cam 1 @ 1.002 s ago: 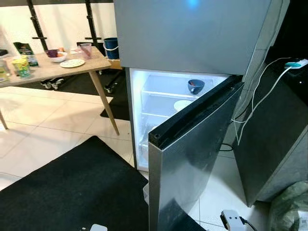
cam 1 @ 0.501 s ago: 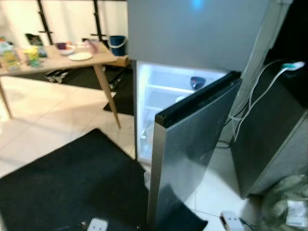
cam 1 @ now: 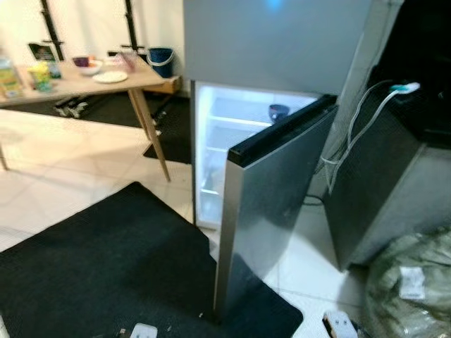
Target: Restocking fridge
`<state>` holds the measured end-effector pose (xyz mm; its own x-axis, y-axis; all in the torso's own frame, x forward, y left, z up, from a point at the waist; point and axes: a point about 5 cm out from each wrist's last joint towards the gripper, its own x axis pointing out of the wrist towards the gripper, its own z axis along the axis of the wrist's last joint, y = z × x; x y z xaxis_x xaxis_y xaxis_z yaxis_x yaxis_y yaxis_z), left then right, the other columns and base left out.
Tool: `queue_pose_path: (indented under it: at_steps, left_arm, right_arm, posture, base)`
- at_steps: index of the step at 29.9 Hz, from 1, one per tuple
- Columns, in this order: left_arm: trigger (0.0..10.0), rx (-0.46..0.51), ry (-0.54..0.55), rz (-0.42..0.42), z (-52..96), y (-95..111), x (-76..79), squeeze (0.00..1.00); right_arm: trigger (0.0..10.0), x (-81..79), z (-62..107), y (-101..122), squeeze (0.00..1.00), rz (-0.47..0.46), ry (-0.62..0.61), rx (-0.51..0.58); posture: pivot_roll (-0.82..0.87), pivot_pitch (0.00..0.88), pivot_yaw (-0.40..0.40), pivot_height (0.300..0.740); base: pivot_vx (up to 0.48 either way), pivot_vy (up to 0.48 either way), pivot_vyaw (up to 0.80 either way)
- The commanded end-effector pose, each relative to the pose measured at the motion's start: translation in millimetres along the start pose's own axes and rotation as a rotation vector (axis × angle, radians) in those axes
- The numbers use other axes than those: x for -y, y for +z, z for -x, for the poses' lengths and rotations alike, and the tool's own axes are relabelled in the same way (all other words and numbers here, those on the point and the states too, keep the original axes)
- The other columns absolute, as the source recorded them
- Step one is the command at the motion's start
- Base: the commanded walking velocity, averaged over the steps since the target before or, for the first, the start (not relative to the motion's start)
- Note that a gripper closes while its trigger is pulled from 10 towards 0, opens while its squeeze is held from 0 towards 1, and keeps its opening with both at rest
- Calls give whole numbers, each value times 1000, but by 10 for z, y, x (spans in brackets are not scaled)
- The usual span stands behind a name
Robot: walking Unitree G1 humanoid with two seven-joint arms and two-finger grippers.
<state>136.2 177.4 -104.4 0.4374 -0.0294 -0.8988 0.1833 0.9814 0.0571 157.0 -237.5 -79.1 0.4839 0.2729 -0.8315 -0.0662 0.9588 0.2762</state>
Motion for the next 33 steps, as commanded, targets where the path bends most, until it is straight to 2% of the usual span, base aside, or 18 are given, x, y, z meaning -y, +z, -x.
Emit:
queue_pose_path:
  at_steps: [1, 11, 30, 33]
  left_arm:
    - [10000, -28, -2, -1, 6, -65, 15, 0]
    - [10000, -29, -2, 3, 6, -68, 22, 0]
    - [10000, -19, -1, -15, 5, -48, 11, 0]
    - [10000, -16, -2, -18, 3, -39, 13, 0]
  right_arm:
    - [10000, -2, -3, 24, 0, 14, 2, 2]
    - [10000, -13, -3, 34, 0, 36, 23, 4]
    - [10000, -13, 1, 43, 0, 54, 36, 4]
    - [10000, -3, 4, 46, 0, 59, 25, 3]
  posture:
    - [-73, 0, -14, 740]
    - [-74, 0, -16, 740]
    - [-74, 0, -17, 740]
    - [-75, 0, -17, 740]
  base:
    - [0, 0, 0]
    - [0, 0, 0]
    - [0, 0, 784]
    - [0, 0, 313]
